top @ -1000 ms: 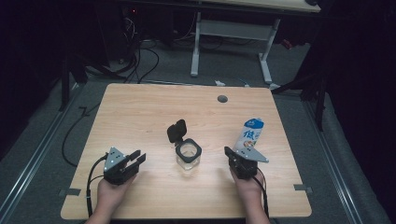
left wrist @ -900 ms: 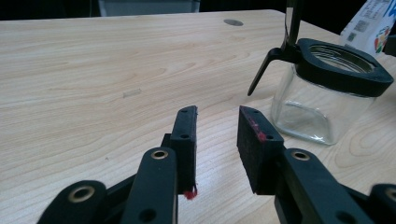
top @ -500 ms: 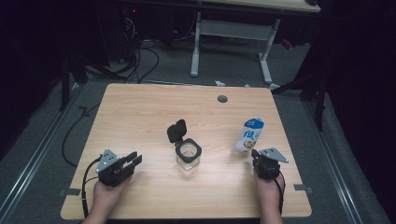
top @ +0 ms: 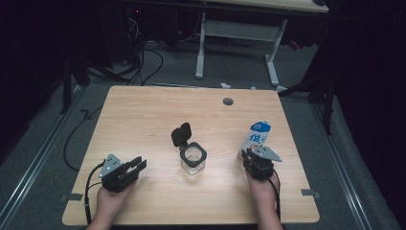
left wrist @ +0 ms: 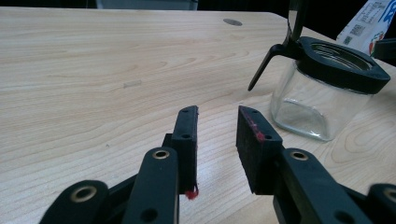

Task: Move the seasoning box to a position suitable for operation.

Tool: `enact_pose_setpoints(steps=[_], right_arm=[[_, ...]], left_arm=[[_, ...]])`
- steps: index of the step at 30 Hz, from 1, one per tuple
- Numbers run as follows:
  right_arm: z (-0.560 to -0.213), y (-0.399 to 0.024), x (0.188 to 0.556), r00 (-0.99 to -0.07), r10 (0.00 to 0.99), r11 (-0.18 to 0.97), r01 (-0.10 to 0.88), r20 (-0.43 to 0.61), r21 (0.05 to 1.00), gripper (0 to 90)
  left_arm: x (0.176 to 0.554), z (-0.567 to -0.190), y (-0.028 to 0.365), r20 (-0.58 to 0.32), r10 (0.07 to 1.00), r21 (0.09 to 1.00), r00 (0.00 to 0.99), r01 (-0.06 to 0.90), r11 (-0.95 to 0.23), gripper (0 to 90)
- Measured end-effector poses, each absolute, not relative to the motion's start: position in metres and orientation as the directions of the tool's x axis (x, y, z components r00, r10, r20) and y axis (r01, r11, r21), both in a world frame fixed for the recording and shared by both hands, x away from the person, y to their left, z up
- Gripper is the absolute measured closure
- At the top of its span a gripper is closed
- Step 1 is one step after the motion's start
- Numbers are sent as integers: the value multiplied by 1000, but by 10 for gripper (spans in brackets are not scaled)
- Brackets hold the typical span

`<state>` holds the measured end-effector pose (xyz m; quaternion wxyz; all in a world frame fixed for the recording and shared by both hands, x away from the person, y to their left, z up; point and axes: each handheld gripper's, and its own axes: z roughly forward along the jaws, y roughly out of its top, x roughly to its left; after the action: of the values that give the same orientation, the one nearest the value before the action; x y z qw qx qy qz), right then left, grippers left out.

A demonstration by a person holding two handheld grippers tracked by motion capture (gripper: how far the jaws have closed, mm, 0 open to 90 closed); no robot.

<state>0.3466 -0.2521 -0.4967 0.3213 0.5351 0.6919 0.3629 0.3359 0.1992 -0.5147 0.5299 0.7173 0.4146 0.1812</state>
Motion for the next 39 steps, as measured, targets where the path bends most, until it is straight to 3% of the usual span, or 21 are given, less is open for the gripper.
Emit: enact_pose_setpoints(steps=[9,14,17,32,39], right_arm=[[-488,-240,347,-189,977,184,491,-102,852,702],[-494,-275,337,-110,989,138,513,-95,847,853],[-505,-293,340,-66,996,93,553,-68,828,897],[-516,-294,348,-84,995,91,577,-53,812,896],[-517,-291,349,-86,995,93,578,-53,811,854]], left_arm=[[335,-516,200,-179,780,911,599,401,-98,694],[334,-516,200,-178,780,912,600,398,-98,706],[333,-515,198,-174,781,913,600,395,-100,712],[333,-517,198,-171,790,912,588,398,-99,711],[334,-517,199,-173,790,912,589,399,-98,711]])
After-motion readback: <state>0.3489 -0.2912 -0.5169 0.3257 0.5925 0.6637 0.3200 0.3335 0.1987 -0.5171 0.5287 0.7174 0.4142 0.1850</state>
